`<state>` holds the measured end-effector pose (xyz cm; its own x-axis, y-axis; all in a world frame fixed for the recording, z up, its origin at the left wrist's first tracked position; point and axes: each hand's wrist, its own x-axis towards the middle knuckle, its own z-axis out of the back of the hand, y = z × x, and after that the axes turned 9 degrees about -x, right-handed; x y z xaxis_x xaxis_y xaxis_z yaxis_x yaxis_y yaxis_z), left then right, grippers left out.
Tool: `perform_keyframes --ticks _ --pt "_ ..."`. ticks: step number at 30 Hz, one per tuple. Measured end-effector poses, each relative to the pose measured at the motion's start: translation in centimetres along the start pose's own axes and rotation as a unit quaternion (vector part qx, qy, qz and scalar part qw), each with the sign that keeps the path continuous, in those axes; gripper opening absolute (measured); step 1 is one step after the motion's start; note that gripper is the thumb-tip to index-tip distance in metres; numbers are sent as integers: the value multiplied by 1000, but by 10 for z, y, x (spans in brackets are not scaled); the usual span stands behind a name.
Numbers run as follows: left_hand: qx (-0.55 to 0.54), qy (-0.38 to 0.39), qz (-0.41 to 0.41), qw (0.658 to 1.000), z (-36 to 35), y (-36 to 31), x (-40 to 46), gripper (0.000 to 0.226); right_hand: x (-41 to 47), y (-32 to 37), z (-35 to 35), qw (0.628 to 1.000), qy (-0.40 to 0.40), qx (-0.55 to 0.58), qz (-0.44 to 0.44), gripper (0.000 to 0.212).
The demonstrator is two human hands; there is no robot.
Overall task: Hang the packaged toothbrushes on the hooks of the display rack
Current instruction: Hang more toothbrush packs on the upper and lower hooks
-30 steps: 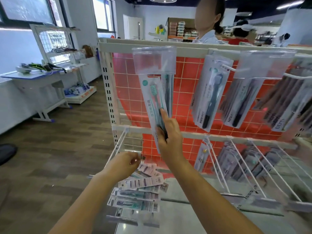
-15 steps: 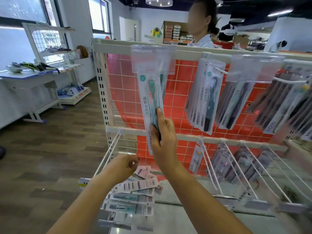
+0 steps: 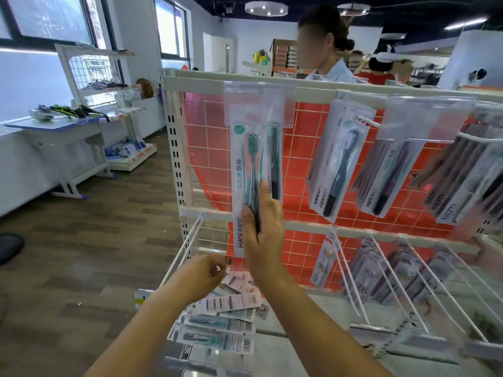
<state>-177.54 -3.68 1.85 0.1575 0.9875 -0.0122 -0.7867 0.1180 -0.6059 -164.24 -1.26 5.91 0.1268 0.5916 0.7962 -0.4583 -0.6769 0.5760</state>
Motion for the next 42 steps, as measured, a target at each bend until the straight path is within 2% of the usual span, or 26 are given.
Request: perform_keyframes --ticks 13,20,27,29,35,39,42 --pt "14 7 11 1000 -3 6 1 20 0 3 -3 999 -23 16 -20 53" --pt "24 9 8 1000 -5 6 0 22 -1 7 -4 990 20 53 -126 57" --pt "20 15 11 1000 -6 6 1 23 12 12 -3 963 32 133 -232 19" --pt "14 10 12 1000 -6 5 1 23 16 9 1 952 29 160 -260 20" --pt "-1 -1 10 1000 -6 5 4 21 20 0 3 952 26 162 -259 22" --pt "-11 -2 14 1000 -6 5 8 21 34 -13 0 962 36 102 -252 52" --pt "-13 4 25 1000 -4 4 10 21 55 -27 -1 971 53 36 -232 55"
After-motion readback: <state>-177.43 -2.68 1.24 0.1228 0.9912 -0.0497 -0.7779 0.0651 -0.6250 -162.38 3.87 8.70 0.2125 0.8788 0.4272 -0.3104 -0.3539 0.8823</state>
